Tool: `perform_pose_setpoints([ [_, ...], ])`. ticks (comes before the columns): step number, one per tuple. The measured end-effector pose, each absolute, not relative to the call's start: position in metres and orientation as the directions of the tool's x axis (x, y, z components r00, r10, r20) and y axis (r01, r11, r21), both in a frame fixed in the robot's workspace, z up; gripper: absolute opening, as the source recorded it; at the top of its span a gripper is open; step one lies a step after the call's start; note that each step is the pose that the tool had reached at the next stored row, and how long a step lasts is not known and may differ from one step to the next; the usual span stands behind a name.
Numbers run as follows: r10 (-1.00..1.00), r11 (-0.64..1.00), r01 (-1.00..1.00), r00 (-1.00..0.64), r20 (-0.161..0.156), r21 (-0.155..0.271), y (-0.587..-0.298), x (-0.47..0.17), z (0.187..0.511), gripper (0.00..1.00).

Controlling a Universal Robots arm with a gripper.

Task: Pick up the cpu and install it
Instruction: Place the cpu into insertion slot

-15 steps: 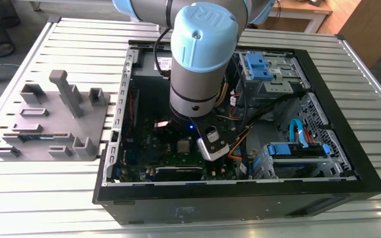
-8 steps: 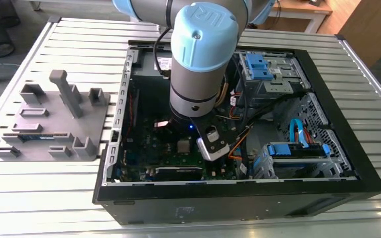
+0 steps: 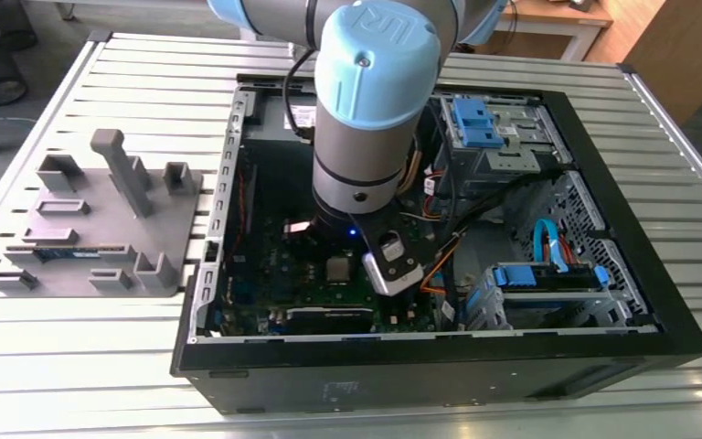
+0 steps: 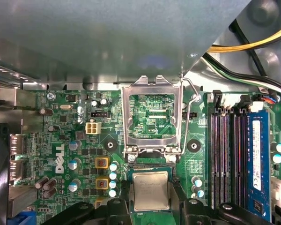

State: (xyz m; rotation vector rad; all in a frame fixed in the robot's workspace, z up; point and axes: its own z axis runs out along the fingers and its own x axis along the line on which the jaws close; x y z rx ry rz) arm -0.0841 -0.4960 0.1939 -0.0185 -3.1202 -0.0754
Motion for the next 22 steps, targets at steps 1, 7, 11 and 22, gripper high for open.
perform_pose_setpoints([
  [1, 0.018, 0.999, 0.019, -1.000, 0.021, 0.048, -0.4960, -0.0841, 0.1938, 0.44],
  [7, 0.050, 0.998, 0.051, -0.999, 0.021, 0.048, -0.4963, -0.0839, 0.1935, 0.44],
  [11, 0.050, 0.998, 0.051, -0.999, 0.021, 0.048, -0.4964, -0.0838, 0.1932, 0.44],
  [22, 0.050, 0.998, 0.051, -0.999, 0.021, 0.048, -0.4969, -0.0836, 0.1918, 0.44],
])
